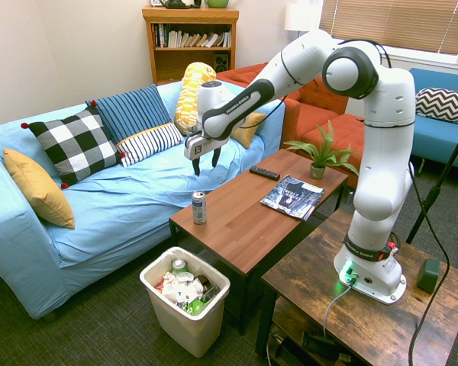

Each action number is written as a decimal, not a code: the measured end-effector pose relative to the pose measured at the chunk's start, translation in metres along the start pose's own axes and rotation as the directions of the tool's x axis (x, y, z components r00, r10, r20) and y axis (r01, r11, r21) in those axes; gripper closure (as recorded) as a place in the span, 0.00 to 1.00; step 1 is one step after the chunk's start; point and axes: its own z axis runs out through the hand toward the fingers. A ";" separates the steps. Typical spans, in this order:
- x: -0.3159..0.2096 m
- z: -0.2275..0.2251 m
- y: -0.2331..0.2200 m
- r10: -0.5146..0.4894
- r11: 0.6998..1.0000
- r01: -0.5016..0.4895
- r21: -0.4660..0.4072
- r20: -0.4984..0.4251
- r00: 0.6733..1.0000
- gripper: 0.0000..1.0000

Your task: Throw the can in the trash bin

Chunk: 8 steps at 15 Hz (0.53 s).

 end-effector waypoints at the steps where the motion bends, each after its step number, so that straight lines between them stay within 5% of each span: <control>1: 0.001 0.011 -0.005 0.004 1.000 -0.004 -0.011 0.003 1.000 0.00; 8: 0.011 0.079 -0.026 0.021 0.998 -0.019 -0.061 0.031 0.999 0.00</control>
